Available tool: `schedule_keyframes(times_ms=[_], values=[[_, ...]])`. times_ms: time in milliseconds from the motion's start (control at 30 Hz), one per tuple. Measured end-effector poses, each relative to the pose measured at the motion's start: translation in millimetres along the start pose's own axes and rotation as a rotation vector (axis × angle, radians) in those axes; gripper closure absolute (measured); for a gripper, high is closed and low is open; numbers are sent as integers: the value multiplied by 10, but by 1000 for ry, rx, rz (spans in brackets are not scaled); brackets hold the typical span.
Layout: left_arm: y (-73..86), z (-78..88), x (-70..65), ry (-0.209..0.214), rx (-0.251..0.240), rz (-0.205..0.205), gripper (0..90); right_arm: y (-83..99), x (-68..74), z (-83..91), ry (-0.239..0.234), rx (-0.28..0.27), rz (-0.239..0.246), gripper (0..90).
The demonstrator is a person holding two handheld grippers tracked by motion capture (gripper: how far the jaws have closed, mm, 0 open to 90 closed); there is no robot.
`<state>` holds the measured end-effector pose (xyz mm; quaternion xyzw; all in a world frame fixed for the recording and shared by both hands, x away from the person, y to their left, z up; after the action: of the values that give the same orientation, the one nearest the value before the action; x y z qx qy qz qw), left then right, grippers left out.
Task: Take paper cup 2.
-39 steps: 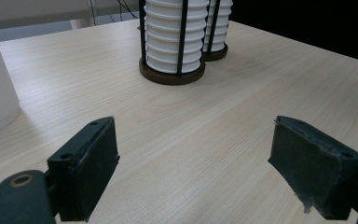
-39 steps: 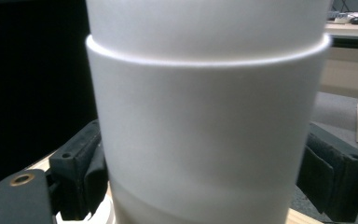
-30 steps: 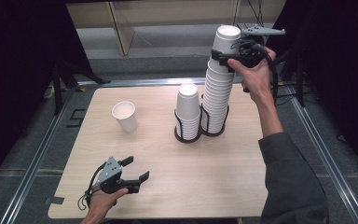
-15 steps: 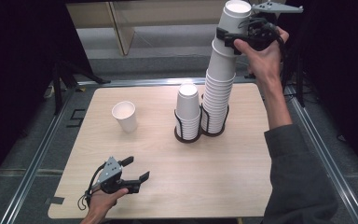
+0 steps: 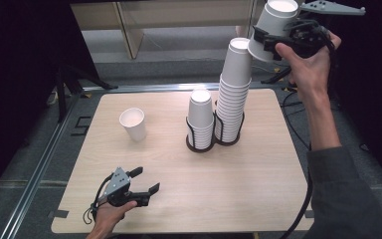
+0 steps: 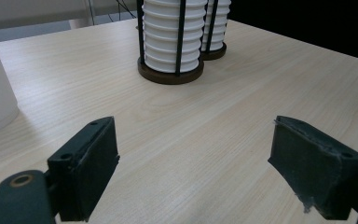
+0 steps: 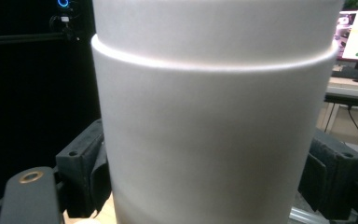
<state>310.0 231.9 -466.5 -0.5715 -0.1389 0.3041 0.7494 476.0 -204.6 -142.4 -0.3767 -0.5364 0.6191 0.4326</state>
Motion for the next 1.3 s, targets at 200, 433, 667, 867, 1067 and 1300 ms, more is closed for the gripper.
schedule_keyframes(times_ms=[200, 433, 667, 867, 1067, 1300], values=[[-1, 3, -5, -9, 13, 1, 145, 195, -81, 218, -4, 25, -8, 174], [-1, -11, -13, -5, 14, 3, 145, 538, -51, 411, -17, 58, 14, 174], [-1, -9, -14, -7, 17, -1, 145, 950, 124, 503, -65, 80, 5, 174], [2, -8, -9, -12, 10, 3, 145, 1275, 312, 546, -123, 111, -23, 174], [3, -1, 4, -15, 17, -2, 145, 1587, 545, 553, -155, 121, -12, 174], [8, -18, 15, -10, -2, -7, 145, 1863, 792, 512, -218, 152, -27, 174]])
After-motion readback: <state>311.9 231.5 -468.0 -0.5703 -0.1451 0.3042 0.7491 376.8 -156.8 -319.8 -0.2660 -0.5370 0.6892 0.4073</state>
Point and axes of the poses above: each handheld gripper's, and its own axes: z roughly backward along the jaws, y roughly out of its underside, x roughly to its left, the point moved 1 cm from there along -z, roughly forward along the jaws, and after that the axes turned 10 degrees about y, right-handed, at the moved point
